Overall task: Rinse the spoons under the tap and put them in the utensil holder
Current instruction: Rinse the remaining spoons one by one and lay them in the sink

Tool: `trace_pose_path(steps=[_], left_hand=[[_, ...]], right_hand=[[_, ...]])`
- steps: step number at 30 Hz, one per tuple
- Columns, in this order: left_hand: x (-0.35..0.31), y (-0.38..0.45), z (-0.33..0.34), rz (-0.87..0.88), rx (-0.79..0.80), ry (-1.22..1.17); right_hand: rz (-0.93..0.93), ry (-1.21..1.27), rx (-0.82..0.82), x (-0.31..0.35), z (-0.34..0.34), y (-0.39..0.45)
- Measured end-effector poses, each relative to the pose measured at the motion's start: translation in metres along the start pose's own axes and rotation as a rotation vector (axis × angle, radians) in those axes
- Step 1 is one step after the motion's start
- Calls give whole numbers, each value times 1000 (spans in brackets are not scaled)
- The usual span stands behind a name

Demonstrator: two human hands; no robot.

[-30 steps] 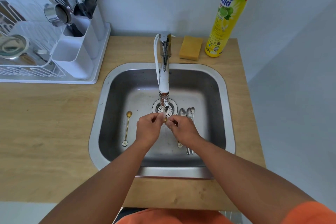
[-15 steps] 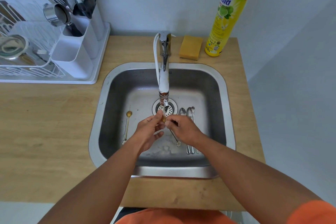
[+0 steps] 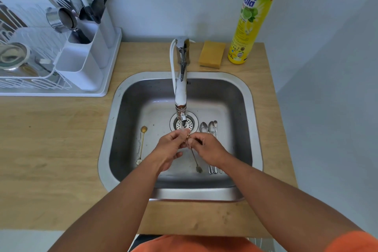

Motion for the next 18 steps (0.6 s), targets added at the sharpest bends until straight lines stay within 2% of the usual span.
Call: trace_pose_path(steps=[8,15,18], left_hand=[[0,-3,5,6,-192,-91],[4,-6,7,10,20,-184],[6,-7,2,16,-28,-191]], right_hand=[[39,86,4,5,-1,1],[192,229,236,5,-5,3],[182,167,254,4,-6,7]])
Point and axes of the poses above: each hand's wrist, its own y-axis towards the middle knuckle, its own z-axis out of the palm, x = y × z, the point moved 7 cm from there along y, towards the middle knuckle, and after that the axes turned 6 degrees about -x, right-handed, at the moved point
